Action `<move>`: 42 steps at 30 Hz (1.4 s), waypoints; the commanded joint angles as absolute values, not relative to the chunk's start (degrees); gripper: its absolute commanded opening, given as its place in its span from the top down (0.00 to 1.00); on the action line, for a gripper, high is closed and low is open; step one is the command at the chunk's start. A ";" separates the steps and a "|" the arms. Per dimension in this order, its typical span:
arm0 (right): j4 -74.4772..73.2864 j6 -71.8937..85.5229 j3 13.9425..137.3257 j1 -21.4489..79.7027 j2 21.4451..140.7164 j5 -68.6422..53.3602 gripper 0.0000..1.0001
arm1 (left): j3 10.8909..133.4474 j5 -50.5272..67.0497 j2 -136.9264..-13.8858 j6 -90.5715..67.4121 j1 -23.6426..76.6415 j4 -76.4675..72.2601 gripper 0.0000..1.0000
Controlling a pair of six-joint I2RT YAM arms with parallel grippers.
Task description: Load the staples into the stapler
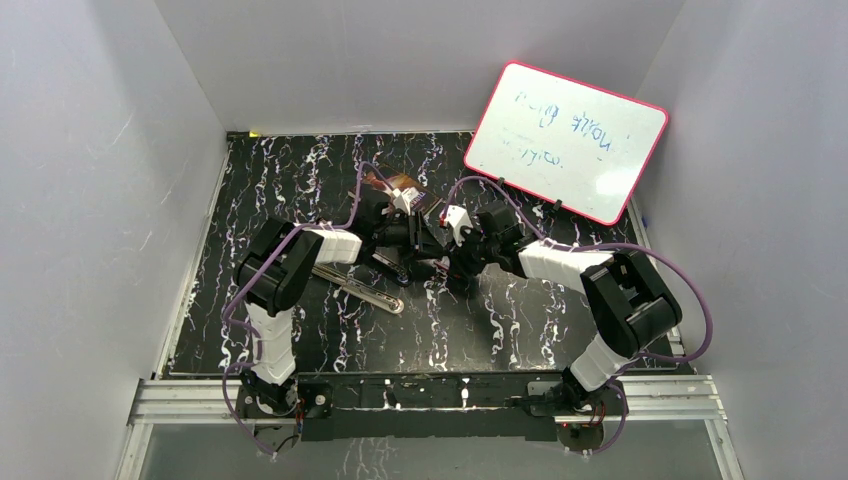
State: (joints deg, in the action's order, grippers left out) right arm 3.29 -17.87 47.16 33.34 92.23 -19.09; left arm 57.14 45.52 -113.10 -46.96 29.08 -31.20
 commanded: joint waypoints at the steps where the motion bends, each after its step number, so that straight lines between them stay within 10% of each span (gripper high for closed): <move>1: 3.55 -18.43 48.52 33.66 92.64 -17.83 0.71 | 57.05 42.06 -109.76 -45.09 27.47 -28.88 0.70; 42: -3.78 -19.46 53.96 33.79 101.70 -18.10 0.66 | 56.56 43.86 -116.39 -47.29 28.45 -31.24 0.67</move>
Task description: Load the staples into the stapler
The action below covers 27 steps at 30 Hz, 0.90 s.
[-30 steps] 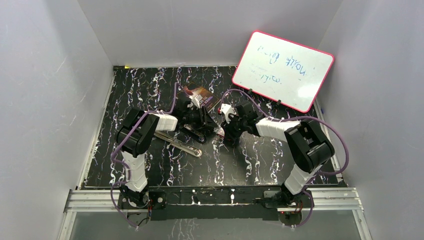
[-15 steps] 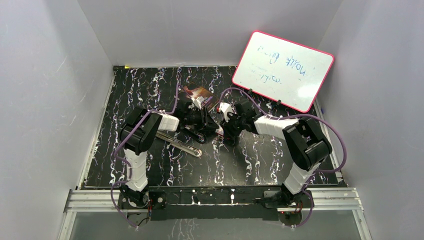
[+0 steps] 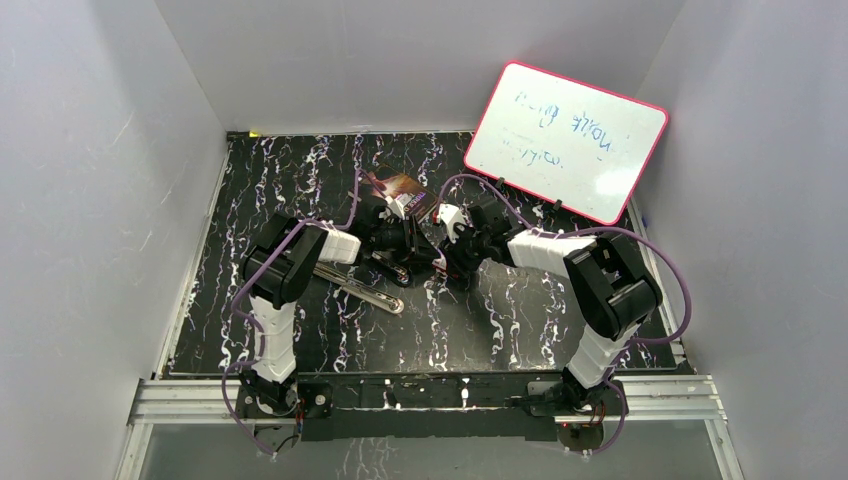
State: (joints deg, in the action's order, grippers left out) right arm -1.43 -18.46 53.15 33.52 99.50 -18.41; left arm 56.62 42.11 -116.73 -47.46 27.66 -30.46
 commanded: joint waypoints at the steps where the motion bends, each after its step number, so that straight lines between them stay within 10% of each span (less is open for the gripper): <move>1: -3.70 -19.44 53.98 33.76 101.75 -18.11 0.66 | 56.60 43.92 -116.38 -47.24 28.54 -31.34 0.68; 27: -2.76 -19.41 55.10 34.52 102.43 -18.72 0.65 | 56.51 44.84 -117.47 -47.20 32.82 -32.54 0.83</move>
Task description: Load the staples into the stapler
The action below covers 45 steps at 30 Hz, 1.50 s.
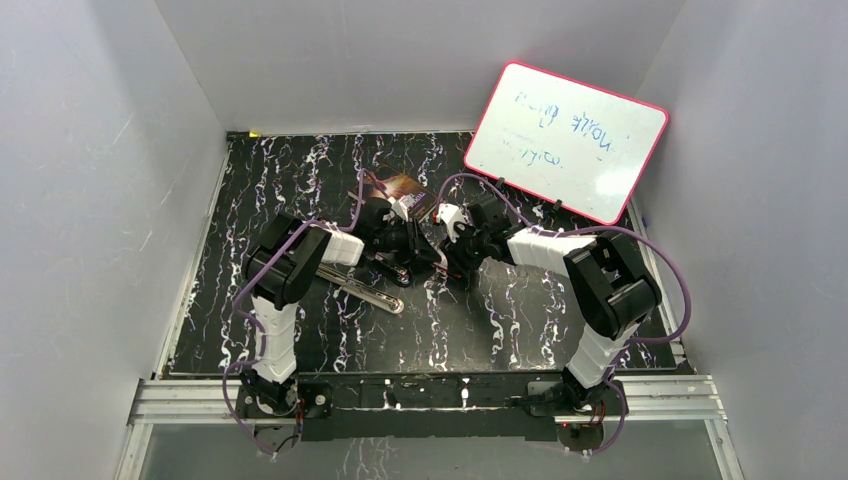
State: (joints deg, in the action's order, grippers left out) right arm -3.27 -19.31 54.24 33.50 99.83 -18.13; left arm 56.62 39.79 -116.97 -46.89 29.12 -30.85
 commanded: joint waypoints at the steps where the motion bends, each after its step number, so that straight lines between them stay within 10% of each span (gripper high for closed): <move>1: -2.61 -19.42 55.04 34.61 102.44 -18.72 0.65 | 56.51 44.91 -117.57 -47.20 32.83 -32.56 0.84; 11: -2.13 -19.59 54.91 34.87 102.34 -18.82 0.64 | 56.69 45.40 -117.53 -47.33 33.01 -32.91 0.95; 22: -1.84 -19.95 55.11 35.23 102.56 -19.78 0.63 | 56.96 46.45 -117.99 -48.06 33.79 -34.39 0.82; 30: -1.91 -19.82 54.22 35.26 101.48 -18.20 0.61 | 56.78 44.96 -117.53 -48.27 33.53 -33.75 1.00; 45: 6.71 -11.63 43.86 35.23 84.33 -11.66 0.29 | 54.61 43.17 -115.00 -48.03 29.73 -33.44 1.00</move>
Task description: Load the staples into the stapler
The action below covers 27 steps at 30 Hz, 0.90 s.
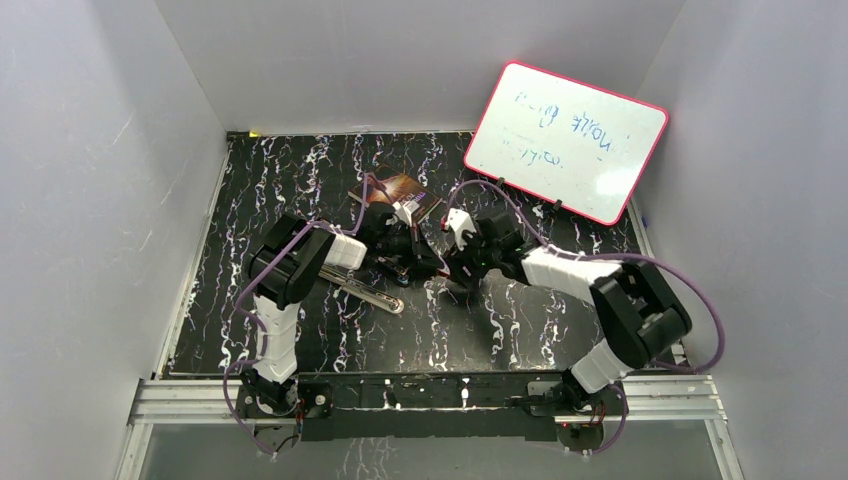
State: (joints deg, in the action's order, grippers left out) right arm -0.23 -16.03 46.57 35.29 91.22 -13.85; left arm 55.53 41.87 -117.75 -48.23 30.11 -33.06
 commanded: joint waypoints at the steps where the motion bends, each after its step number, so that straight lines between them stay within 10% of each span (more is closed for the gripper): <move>1: 8.12 -10.40 42.53 35.22 82.83 -10.69 0.28 | 54.40 43.03 -114.96 -48.18 29.74 -33.69 1.00; 13: 13.92 34.14 33.01 35.21 73.77 14.90 0.33 | 49.45 37.64 -112.11 -51.73 29.70 -39.62 1.00; 27: 21.79 48.15 29.75 34.38 81.59 10.02 0.48 | 48.54 36.61 -111.68 -52.95 29.68 -41.76 1.00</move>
State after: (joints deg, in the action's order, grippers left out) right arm 15.99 43.35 29.98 34.96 79.64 12.34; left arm 48.99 37.21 -114.78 -53.15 30.06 -40.42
